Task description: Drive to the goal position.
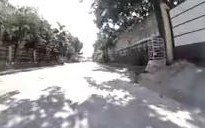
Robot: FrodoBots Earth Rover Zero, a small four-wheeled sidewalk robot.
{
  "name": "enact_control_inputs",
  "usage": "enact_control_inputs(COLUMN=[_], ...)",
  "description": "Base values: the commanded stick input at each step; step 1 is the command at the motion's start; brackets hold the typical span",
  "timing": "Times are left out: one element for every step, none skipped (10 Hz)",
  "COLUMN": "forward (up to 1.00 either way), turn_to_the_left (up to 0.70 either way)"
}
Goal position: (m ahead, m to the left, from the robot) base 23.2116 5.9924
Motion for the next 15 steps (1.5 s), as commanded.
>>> enact_control_inputs(forward=[1.00,1.00,1.00,1.00,1.00,1.00,1.00,1.00,1.00,1.00,1.00,1.00,1.00,1.00,1.00], turn_to_the_left=[0.00,0.00,0.00,0.00,0.00,0.00,0.00,0.00,0.00,0.00,0.00,0.00,0.00,0.00,0.00])
